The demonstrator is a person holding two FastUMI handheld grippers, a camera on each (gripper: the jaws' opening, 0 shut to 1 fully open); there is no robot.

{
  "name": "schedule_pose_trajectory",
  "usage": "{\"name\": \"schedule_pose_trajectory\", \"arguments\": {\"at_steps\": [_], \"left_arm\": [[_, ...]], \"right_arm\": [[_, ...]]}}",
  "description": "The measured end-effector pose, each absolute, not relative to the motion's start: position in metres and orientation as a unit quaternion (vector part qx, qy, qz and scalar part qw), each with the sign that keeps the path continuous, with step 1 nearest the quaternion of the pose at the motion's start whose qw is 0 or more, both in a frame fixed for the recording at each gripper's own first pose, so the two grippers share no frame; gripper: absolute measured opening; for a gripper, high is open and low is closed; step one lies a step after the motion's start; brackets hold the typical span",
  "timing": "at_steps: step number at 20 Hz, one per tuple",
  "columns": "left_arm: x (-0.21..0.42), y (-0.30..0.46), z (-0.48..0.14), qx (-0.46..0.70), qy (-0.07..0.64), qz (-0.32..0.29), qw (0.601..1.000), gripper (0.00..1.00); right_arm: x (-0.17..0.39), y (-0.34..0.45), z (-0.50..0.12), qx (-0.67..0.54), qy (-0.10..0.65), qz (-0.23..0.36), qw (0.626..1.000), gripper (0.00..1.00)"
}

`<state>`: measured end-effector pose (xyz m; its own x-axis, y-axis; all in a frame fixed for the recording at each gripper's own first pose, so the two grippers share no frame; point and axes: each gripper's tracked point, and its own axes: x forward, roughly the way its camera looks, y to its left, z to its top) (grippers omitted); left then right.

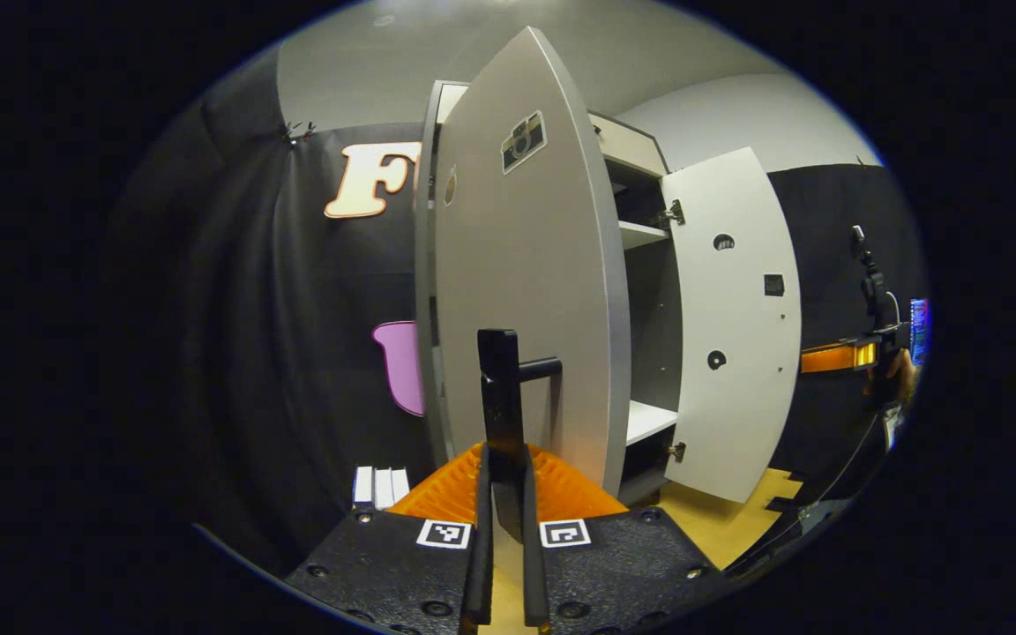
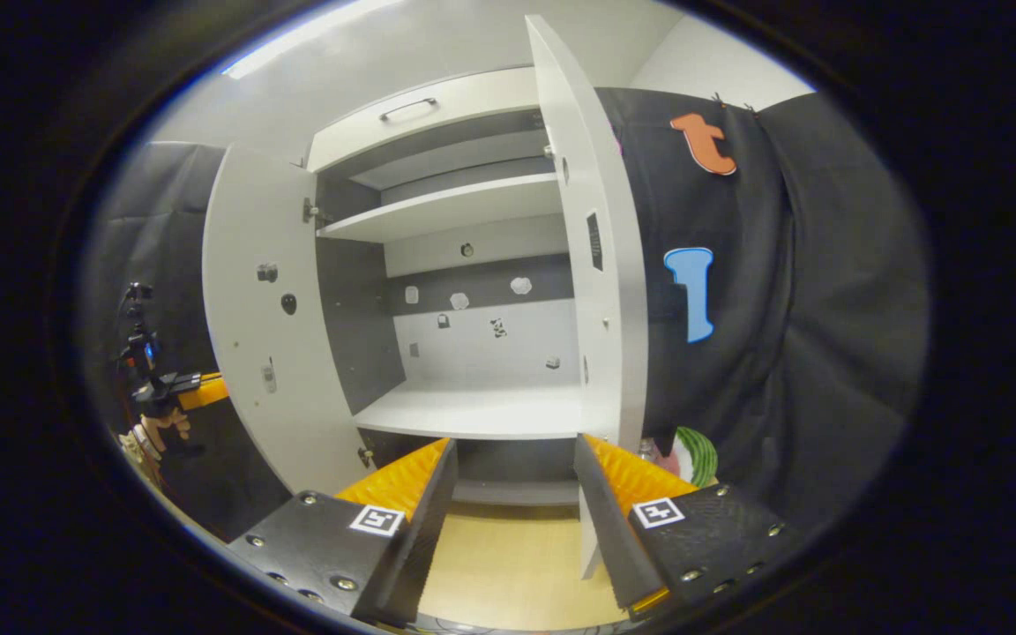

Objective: Open the right door of the double-door shoe cabinet with the right hand, and open the left door with the left hand.

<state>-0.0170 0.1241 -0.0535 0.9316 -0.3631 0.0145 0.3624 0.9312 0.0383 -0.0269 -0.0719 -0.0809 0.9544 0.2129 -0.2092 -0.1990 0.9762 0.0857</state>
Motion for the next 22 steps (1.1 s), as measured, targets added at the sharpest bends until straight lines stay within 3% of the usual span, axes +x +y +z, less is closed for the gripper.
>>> {"name": "schedule_pose_trajectory", "arguments": {"at_steps": [2,9,11,21,22], "left_arm": [[-0.01,0.147,-0.055,0.013,-0.008,-0.145,0.989,0.1],[-0.012,0.146,-0.054,0.029,-0.022,-0.151,0.988,0.02],[-0.013,0.145,-0.054,0.015,-0.021,-0.152,0.988,0.07],[-0.01,0.153,-0.058,0.011,0.003,-0.098,0.995,0.05],[-0.015,0.156,-0.058,0.02,0.003,-0.091,0.996,0.1]], "right_arm": [[-0.024,-0.067,-0.082,0.031,0.111,0.111,0.987,0.79],[-0.016,-0.051,-0.082,0.021,0.113,0.126,0.985,0.79],[-0.014,-0.05,-0.082,0.021,0.113,0.128,0.985,0.79],[0.002,-0.045,-0.083,0.013,0.11,0.144,0.983,0.79],[0.005,-0.045,-0.084,0.011,0.11,0.145,0.983,0.71]]}}
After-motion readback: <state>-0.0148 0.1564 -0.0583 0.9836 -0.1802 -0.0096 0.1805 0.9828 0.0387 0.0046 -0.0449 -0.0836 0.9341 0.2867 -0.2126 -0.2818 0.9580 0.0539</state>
